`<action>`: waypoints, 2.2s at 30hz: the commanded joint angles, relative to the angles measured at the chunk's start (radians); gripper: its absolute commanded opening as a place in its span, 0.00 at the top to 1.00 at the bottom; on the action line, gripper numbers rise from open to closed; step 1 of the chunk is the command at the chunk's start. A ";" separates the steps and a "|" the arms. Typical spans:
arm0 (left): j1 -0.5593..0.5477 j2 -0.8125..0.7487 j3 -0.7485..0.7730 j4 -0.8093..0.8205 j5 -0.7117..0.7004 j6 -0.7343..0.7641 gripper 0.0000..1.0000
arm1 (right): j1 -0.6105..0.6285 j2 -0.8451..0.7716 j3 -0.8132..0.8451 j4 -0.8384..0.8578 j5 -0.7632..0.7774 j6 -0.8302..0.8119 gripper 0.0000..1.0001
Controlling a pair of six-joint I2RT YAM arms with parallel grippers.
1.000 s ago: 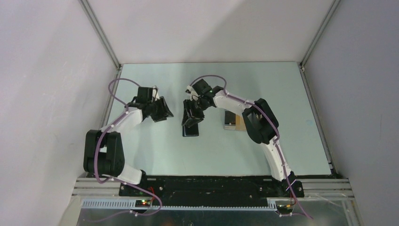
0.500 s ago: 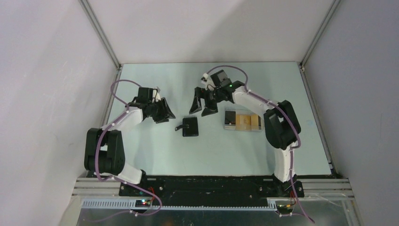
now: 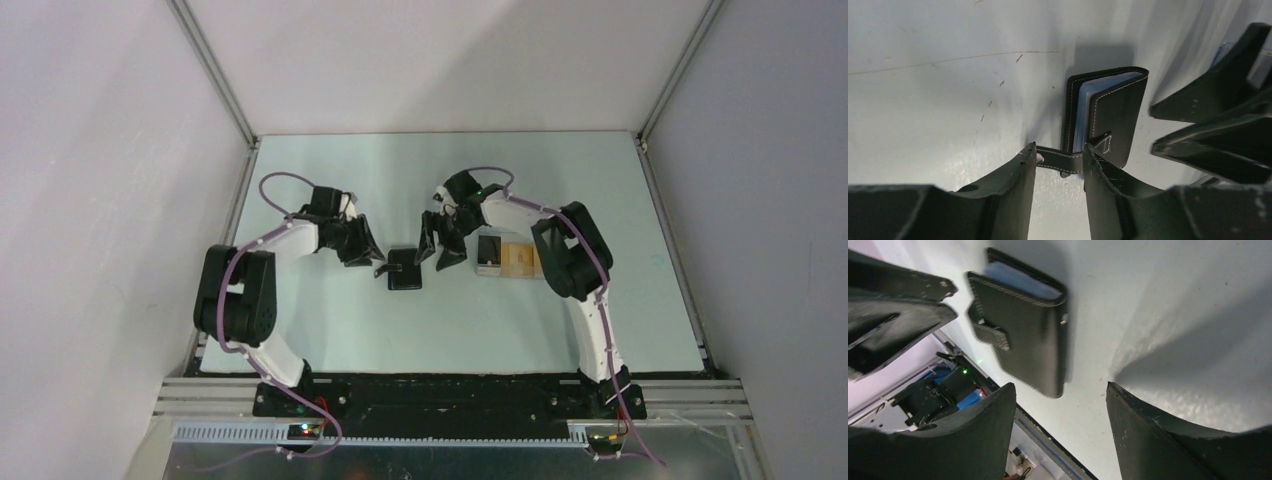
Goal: Put the credit cards into the card holder
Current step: Close the card holder at the center of the board.
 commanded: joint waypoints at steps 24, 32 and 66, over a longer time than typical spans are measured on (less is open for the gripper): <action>-0.025 0.179 0.047 0.132 0.174 -0.091 0.58 | 0.020 0.099 -0.080 0.583 -0.222 0.334 0.52; -0.025 0.159 0.041 0.162 0.208 -0.101 0.58 | 0.019 0.099 -0.088 0.595 -0.230 0.330 0.87; -0.007 -0.371 -0.059 0.125 0.102 -0.076 0.29 | -0.018 -0.291 -0.044 0.235 -0.171 0.154 1.00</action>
